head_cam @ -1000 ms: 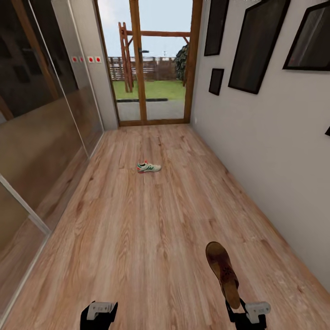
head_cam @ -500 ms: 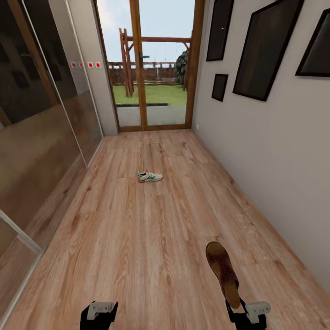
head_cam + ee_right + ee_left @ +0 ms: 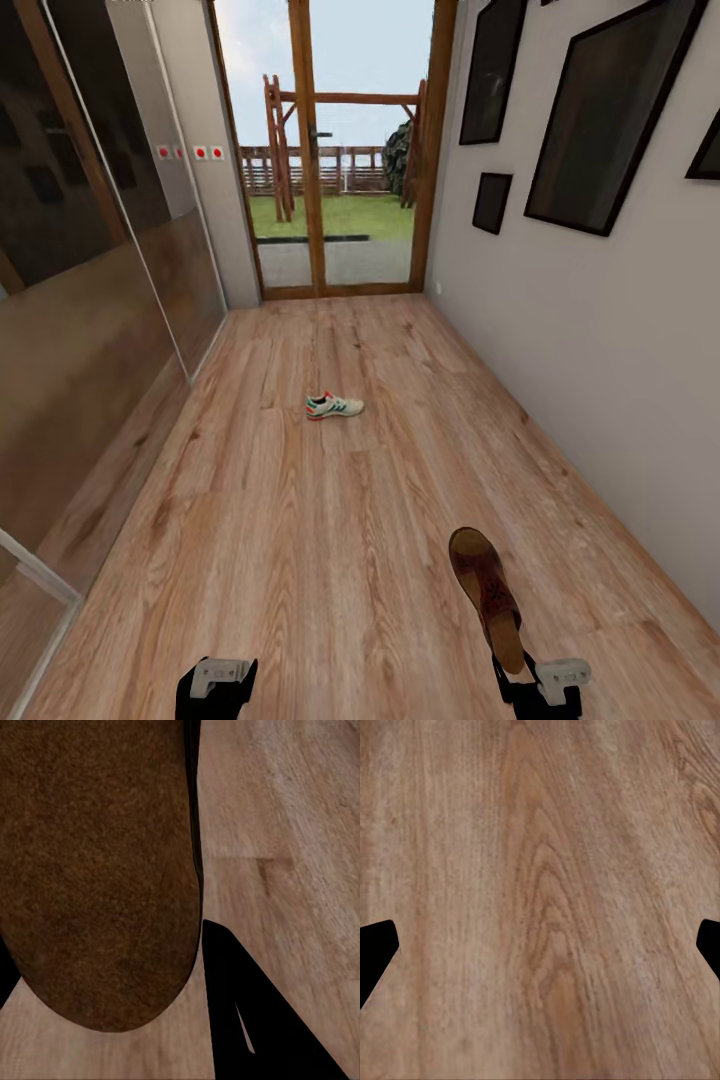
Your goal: Pick up the two gym shoes and the two sandals from the corridor floor and place them onto the hallstand (shoe rack) in the corridor, making sure they are on the rack and not on the floor. Arrange them so the two gym shoes are next to each other and the two sandals are next to each other.
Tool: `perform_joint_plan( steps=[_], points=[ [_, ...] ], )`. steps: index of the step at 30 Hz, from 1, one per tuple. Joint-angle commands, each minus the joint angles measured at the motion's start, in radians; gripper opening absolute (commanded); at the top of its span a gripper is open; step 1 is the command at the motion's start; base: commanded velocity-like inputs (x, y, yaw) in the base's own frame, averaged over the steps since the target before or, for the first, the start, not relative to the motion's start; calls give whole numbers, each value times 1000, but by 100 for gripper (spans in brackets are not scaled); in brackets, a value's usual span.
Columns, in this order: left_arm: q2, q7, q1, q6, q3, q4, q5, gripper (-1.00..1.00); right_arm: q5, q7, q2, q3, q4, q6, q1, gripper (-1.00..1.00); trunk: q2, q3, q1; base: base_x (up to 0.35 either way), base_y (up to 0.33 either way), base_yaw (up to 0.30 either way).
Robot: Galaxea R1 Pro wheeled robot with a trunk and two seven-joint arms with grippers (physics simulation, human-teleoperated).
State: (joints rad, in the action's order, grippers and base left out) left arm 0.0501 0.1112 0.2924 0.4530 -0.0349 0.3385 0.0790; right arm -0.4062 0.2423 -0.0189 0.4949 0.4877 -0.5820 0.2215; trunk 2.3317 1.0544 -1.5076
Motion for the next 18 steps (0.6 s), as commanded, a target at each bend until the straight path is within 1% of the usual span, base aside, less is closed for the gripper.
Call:
perform_joint_plan(
  steps=[1, 6, 18],
  points=[
    [1, 4, 1, 3, -3, -1, 8, 100, 0, 9, 1, 8, 0, -2, 1, -100, 0, -1, 0, 315, 103, 0],
    [1, 5, 1, 3, -3, -1, 8, 100, 0, 9, 1, 8, 0, -2, 1, -100, 0, -6, 0, 316, 97, 0],
    [1, 5, 1, 3, -3, -1, 8, 100, 0, 9, 1, 8, 2, -2, 1, -100, 0, -7, 0, 317, 92, 0]
  ],
)
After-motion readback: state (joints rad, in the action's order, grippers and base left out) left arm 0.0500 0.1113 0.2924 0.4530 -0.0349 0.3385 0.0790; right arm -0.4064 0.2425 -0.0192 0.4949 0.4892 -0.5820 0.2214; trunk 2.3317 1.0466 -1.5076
